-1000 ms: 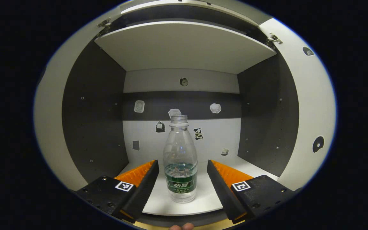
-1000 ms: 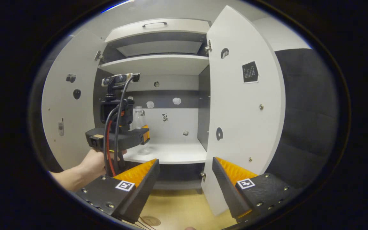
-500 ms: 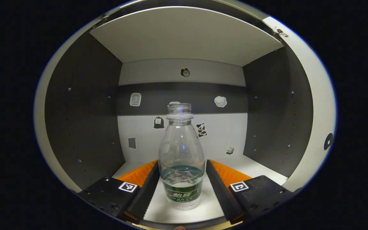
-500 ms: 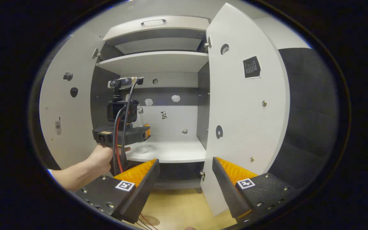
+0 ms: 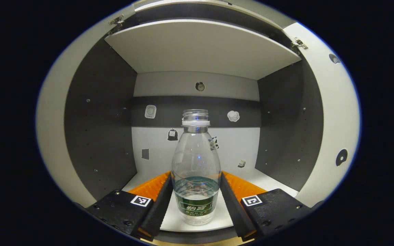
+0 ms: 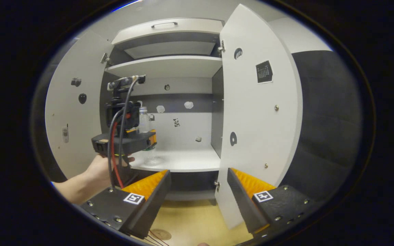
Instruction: Grasp the bottle in the cabinet with the left hand and place it on the coaster, then close the right door with the right hand and the left door with the left hand.
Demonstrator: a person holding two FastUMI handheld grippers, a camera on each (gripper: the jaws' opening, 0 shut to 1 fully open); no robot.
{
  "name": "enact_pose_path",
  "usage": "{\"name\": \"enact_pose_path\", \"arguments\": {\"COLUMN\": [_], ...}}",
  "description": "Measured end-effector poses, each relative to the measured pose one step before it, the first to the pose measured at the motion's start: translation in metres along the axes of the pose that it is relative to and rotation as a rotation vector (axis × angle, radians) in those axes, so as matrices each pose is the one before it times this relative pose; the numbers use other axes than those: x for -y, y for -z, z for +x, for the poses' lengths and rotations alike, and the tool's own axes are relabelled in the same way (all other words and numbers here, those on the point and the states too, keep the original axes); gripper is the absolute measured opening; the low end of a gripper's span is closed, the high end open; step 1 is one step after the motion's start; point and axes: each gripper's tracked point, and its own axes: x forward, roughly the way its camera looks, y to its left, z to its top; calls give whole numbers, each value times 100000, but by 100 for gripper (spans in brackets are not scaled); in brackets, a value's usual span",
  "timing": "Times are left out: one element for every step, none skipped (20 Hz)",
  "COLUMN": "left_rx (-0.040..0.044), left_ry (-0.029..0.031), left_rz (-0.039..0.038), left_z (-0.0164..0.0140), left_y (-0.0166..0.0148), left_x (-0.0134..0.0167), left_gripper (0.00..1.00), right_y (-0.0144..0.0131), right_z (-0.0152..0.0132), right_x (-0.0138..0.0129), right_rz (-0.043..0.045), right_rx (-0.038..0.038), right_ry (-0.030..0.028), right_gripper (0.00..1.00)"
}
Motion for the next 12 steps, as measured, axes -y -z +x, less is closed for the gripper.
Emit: {"name": "enact_pose_path", "arguments": {"left_rx": [856, 498, 726, 427, 578, 686, 197, -265, -358, -488, -283, -603], "left_ry": [105, 399, 515, 215, -85, -252, -215, 24, -369, -64, -664, -669], "left_rz": [139, 380, 301, 600, 850, 843, 722, 145, -11, 284, 977, 1146], "left_z": [-1164, -1148, -1309, -1307, -1258, -1272, -1248, -1269, -1252, -1187, -1161, -999], "left_y": [-152, -141, 31, 33, 223, 186, 448, 650, 828, 907, 984, 1086], "left_x": [67, 239, 293, 280, 113, 113, 204, 264, 170, 238, 114, -71], "left_gripper": [81, 81, 81, 81, 81, 81, 82, 82, 81, 81, 81, 82], "right_y": [240, 182, 292, 191, 319, 271, 235, 270, 321, 261, 333, 341], "right_z": [-264, -303, -346, -354, -377, -398, -405, -352, -348, -325, -334, -327], "right_x": [166, 140, 163, 115, 219, 153, 222, 217, 262, 240, 242, 197], "right_rz": [249, 483, 535, 403, 257, 158, 106, 53, 92, 206, 349, 332], "right_rx": [-270, -275, -373, -330, -545, -407, -285, -427, -528, -402, -540, -690], "right_ry": [-86, -51, -168, -204, 16, -192, 13, -46, 160, 122, 141, 8], "right_gripper": [100, 100, 100, 100, 100, 100, 100, 100, 100, 100, 100, 100]}}
